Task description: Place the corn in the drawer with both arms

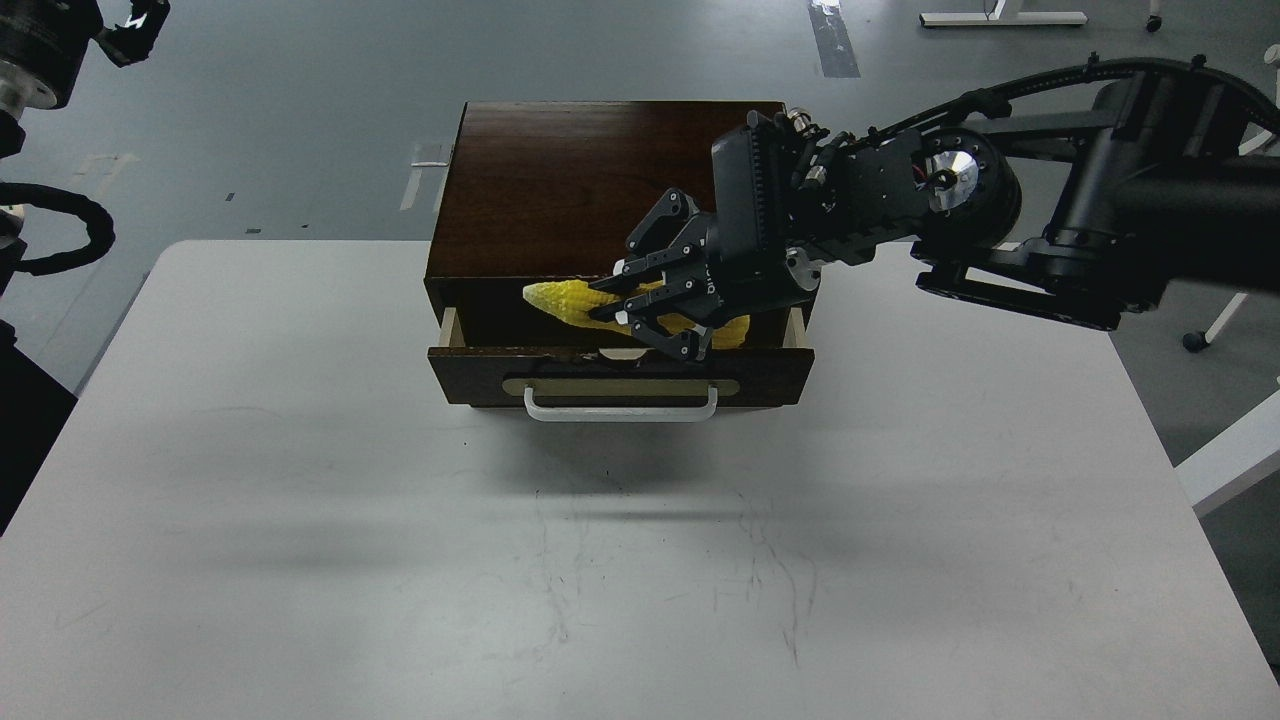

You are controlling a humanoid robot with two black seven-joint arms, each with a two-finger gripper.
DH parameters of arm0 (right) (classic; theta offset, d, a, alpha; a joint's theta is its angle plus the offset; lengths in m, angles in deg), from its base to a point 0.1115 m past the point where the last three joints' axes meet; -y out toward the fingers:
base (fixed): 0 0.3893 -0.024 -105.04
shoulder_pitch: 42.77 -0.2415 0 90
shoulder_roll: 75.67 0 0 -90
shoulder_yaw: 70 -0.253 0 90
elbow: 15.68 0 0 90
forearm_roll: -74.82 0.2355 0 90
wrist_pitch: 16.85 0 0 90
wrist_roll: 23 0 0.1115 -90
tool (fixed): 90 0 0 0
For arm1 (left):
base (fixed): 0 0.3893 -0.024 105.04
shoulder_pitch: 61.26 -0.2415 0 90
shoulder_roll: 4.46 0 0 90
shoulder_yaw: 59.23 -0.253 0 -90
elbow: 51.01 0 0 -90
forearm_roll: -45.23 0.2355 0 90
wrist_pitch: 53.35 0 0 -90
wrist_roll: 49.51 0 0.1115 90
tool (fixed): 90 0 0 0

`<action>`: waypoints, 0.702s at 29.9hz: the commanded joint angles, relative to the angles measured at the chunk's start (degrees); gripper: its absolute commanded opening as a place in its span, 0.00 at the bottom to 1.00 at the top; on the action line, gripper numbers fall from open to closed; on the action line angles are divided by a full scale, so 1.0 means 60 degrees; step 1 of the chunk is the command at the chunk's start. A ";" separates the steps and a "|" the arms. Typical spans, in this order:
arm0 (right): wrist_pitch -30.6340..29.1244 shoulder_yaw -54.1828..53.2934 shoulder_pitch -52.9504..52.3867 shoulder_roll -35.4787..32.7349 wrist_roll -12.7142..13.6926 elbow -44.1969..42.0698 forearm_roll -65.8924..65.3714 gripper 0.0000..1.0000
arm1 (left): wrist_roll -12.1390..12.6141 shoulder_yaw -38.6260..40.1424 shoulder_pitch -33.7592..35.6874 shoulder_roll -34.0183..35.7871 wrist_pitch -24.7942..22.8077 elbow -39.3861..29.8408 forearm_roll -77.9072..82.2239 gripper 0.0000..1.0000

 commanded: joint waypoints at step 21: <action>0.0015 -0.0010 0.0252 -0.0240 0.0000 -0.0034 0.0166 0.67 | 0.0000 0.0000 -0.0043 -0.0014 0.0000 0.0000 0.0031 0.98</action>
